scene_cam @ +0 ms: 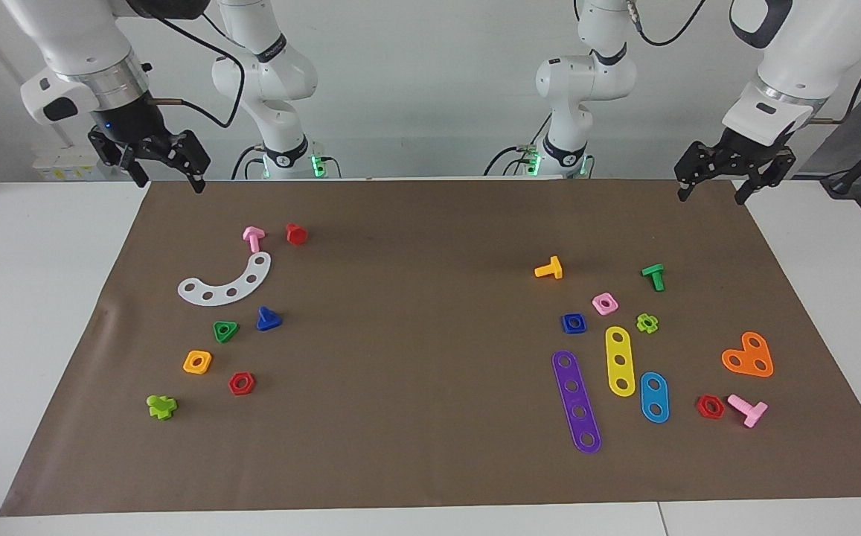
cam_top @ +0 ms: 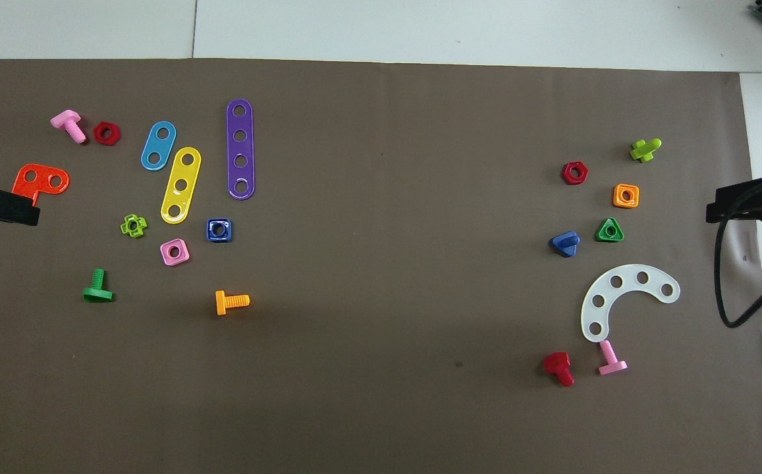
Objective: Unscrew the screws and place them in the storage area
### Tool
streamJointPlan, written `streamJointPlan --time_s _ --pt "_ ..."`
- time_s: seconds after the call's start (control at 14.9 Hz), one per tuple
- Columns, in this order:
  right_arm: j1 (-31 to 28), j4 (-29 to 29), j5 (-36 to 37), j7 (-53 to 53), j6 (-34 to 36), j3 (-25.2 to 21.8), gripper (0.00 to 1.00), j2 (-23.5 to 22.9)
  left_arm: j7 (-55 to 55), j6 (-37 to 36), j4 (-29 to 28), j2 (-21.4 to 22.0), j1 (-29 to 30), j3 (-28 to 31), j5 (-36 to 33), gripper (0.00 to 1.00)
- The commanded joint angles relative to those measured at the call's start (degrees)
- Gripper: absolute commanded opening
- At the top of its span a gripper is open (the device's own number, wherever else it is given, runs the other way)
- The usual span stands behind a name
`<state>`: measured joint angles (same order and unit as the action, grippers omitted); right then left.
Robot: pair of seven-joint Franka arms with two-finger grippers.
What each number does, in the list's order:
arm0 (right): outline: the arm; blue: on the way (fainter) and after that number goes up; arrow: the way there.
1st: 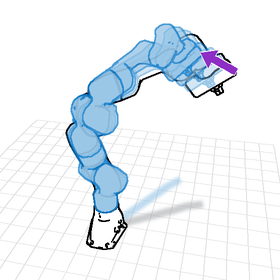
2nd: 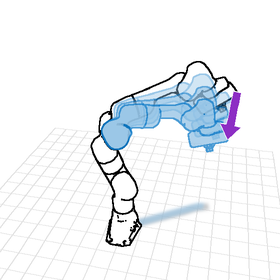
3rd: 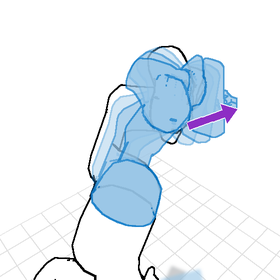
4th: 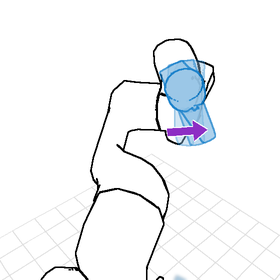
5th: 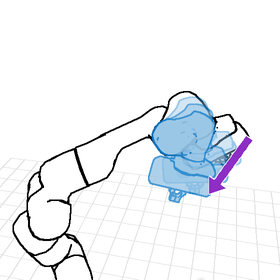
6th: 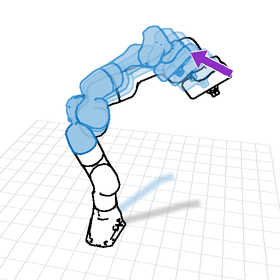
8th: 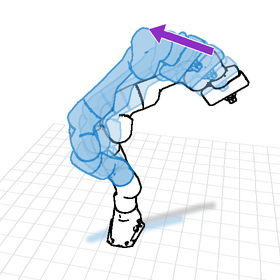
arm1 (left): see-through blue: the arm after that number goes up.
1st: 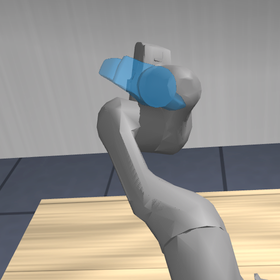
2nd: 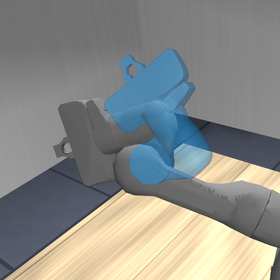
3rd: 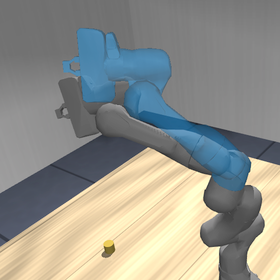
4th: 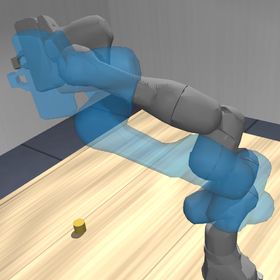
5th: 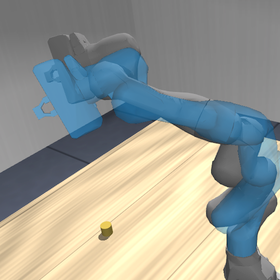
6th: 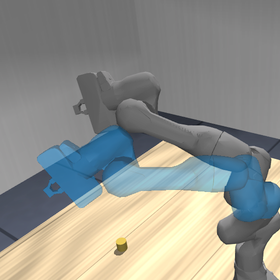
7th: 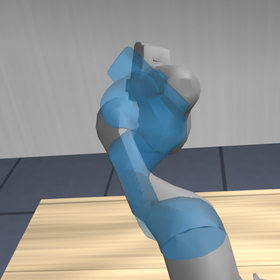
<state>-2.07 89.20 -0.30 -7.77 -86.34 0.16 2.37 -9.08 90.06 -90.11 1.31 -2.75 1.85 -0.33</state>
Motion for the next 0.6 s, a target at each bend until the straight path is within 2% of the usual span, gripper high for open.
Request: streamJointPlan --time_s 0.0,0.13,0.27,0.54 --pt "-0.8 0.4 0.6 2.1 0.8 0.7 1.0 0.4 -0.2 -0.4 -1.6 1.6 0.7 -0.4 0.8 1.0" --pt "-1.4 -1.0 0.2 2.5 1.4 1.0 1.0 -0.3 -0.2 -0.4 -1.6 1.6 0.7 -0.4 0.8 1.0" --pt "-1.1 -4.9 1.3 2.5 5.9 1.2 1.0 -1.2 -0.2 -0.4 -1.6 1.6 0.7 -0.4 0.8 1.0" --pt "-1.3 -5.0 0.8 2.7 5.6 1.2 1.0 -1.7 -0.2 -0.4 -1.6 1.6 0.7 -0.4 0.8 1.0"
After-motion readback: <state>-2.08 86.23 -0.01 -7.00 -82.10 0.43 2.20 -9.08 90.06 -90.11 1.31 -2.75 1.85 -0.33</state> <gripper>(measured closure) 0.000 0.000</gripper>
